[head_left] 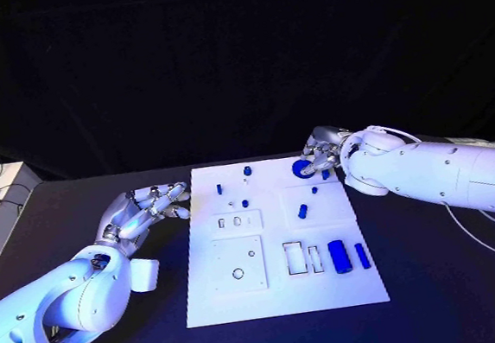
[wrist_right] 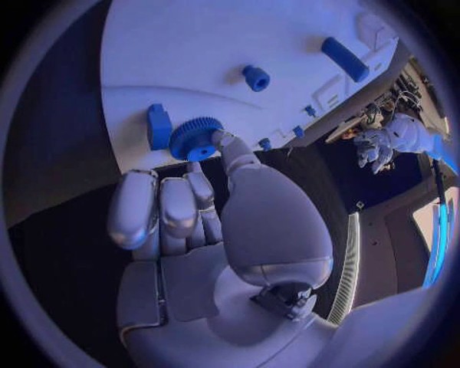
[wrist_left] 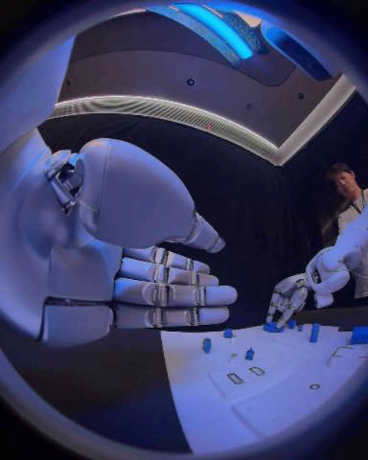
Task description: Assemble the parts on the task board
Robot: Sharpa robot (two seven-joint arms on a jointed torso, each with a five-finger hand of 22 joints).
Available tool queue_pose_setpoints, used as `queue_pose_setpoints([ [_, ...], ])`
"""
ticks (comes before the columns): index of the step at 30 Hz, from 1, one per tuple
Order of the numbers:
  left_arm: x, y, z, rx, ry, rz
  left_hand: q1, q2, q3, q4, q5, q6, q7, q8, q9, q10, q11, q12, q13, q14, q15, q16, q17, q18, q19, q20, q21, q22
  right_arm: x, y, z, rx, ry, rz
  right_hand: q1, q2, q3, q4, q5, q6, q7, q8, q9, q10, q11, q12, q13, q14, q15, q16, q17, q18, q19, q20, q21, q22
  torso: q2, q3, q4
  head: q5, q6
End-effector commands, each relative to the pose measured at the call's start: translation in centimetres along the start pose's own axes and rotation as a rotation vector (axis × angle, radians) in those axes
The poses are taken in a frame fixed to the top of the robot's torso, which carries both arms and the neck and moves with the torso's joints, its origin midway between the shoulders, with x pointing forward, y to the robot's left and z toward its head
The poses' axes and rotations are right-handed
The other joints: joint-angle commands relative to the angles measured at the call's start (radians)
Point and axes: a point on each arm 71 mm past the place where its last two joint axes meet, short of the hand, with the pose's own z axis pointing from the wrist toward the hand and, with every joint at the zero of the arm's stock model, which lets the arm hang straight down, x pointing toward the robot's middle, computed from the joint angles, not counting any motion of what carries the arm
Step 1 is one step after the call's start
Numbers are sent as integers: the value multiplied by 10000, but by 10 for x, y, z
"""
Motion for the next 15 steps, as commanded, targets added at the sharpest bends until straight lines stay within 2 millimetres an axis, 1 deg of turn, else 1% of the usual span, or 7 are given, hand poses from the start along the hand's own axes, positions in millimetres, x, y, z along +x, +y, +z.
queue_pose_setpoints([
  [1,2,0,0,54,82,-4,-14,-19,57,9,-46,-82,14,0,-8,-84,21,13,9,-33,-15,39,17,-54,-21,-77,60,-16,5,-2,0,61,484,-156,-63,92,23,-159,168,8,9,49,6,105,-167,-26,6,63,-32,6,16,71,715,24,36,1496,-3,-3,10,-6,-27],
  [4,1,0,0,44,72,2,-14,-19,57,9,-46,-82,14,0,-8,-84,21,13,9,-33,-15,39,17,-54,-21,-77,60,-16,5,-3,-1,96,514,-164,-33,191,124,-273,565,43,0,55,5,98,-185,-37,8,65,-47,1,33,65,715,16,54,1501,-6,-1,14,-1,-31],
  [6,1,0,0,38,69,4,-14,-19,57,9,-46,-82,14,0,-8,-84,21,13,9,-33,-15,39,17,-54,-21,-77,60,-16,5,-3,-1,105,493,-160,-50,266,297,-468,690,91,-11,43,0,86,-203,-51,10,65,-60,-14,44,60,709,1,45,1498,-4,-3,9,4,-33],
  [7,1,0,0,35,68,4,-14,-19,57,9,-46,-82,14,0,-8,-84,21,13,9,-33,-15,39,17,-54,-21,-77,60,-16,5,-3,-1,91,433,-155,-43,348,585,-636,611,119,-9,43,-1,67,-213,-76,4,67,-71,-24,56,51,709,-9,65,1504,-6,-7,8,9,-31],
  [8,1,0,0,33,68,5,-14,-19,57,9,-46,-82,14,0,-8,-84,21,13,9,-33,-15,39,17,-54,-21,-77,60,-16,5,-3,-1,74,379,-156,-145,337,868,-758,597,157,-18,37,-4,66,-214,-77,11,72,-80,-29,71,48,706,-17,63,1502,-5,-8,3,14,-29],
  [10,1,0,0,31,69,4,-14,-19,57,9,-46,-82,14,0,-8,-84,21,13,9,-33,-15,39,17,-54,-21,-77,60,-16,4,-2,-1,6,199,-145,-155,424,1169,-909,642,305,-48,57,6,91,-255,-55,29,72,-102,-38,81,40,706,-34,77,1506,-8,-9,0,16,-22],
  [15,1,0,0,29,72,3,-14,-19,57,9,-46,-82,14,0,-8,-84,21,13,9,-33,-15,39,17,-54,-21,-77,60,-16,1,3,-3,-302,-288,-85,-306,534,1460,-1115,434,673,-176,92,39,123,-336,-86,24,76,-156,-72,91,6,703,-80,139,1521,-8,-9,11,10,-11],
])
